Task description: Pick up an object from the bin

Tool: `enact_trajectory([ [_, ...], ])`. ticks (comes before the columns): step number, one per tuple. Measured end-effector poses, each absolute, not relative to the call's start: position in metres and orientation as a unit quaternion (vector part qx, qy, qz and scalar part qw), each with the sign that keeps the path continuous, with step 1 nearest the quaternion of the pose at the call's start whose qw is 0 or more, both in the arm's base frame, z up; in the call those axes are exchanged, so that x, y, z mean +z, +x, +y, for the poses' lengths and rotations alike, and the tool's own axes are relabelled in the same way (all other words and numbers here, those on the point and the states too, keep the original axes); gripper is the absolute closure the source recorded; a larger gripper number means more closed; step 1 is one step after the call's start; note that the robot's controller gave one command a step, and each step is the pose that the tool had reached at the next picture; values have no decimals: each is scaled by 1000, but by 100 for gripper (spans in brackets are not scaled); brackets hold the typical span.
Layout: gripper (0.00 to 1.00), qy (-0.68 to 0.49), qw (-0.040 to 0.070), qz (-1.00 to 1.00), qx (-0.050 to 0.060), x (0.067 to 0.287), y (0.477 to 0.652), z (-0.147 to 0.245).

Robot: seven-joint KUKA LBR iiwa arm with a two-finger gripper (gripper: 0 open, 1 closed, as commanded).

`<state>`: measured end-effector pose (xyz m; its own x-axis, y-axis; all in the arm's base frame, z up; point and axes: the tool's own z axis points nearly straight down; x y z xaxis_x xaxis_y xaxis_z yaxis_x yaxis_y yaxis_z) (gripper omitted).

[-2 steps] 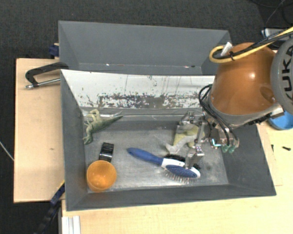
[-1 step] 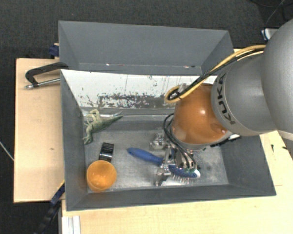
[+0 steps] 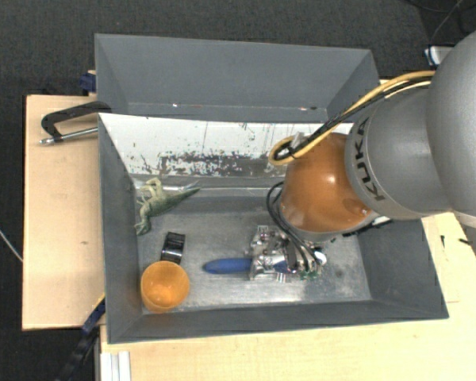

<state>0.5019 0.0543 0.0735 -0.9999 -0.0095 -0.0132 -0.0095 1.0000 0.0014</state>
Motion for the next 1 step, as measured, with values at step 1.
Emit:
enact_trajectory([
  [1,100,-85,6,996,0,224,523,39],
])
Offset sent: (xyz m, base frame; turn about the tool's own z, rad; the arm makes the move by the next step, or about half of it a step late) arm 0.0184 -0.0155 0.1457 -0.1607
